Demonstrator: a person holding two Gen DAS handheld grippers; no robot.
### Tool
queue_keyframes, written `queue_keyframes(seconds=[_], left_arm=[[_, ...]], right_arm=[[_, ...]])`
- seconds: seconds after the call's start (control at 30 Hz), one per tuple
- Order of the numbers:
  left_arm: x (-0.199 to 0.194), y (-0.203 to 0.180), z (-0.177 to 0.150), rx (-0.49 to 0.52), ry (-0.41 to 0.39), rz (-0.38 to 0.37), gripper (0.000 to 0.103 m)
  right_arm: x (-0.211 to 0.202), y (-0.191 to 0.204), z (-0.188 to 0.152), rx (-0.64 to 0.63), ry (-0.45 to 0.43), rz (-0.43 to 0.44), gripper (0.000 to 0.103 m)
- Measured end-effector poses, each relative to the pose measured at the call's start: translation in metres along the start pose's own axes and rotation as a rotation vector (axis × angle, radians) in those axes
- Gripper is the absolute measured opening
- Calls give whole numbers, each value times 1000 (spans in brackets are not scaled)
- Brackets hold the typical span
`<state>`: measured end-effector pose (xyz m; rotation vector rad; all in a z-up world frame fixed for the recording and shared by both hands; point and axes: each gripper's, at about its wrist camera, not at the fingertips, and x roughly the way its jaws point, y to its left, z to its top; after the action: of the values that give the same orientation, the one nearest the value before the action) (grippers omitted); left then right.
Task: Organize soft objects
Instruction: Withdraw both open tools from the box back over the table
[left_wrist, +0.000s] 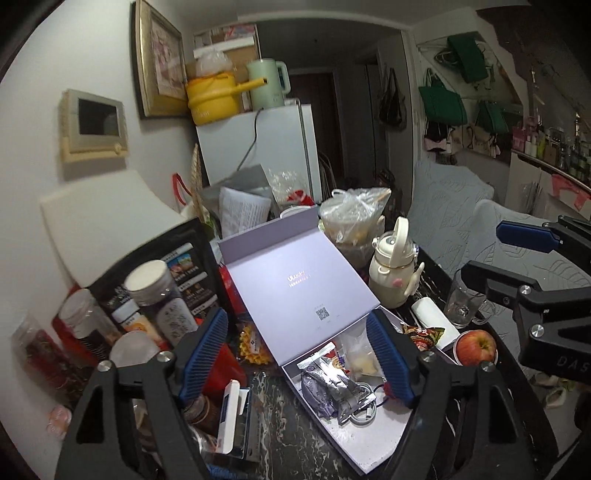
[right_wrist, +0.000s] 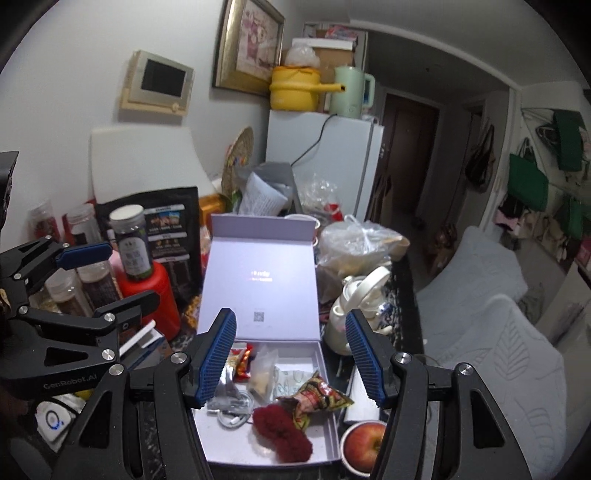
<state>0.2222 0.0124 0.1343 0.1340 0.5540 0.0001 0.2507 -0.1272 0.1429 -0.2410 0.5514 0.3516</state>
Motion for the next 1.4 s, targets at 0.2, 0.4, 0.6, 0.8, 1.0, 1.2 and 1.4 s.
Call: queue_keyframes(seconds=[0.2, 0.4, 0.6, 0.8, 1.0, 1.2, 1.4], left_arm=[[-53, -8, -12, 12, -67, 1, 102], [-94, -20, -35, 27, -120, -20, 103], [-117, -31, -65, 31, -136, -45, 103], [-125, -36, -93, 14, -130, -55, 103], [-129, -38, -123, 10, -109, -40, 103], [-120, -37, -149, -8, -46, -50, 103], [-110, -38, -175, -43, 9, -52, 103]], right_arm=[[-59, 2, -13, -2, -77, -67, 84], [-104, 1, -38, 47, -117, -102, 90], [-135, 14, -71, 40, -151, -144, 92], [-150, 28, -104, 44, -152, -158, 92], [-145, 40, -135, 75, -114, -149, 92], [-136, 50, -161, 94, -64, -125, 92], [-129, 52, -183, 135, -19, -110, 92]])
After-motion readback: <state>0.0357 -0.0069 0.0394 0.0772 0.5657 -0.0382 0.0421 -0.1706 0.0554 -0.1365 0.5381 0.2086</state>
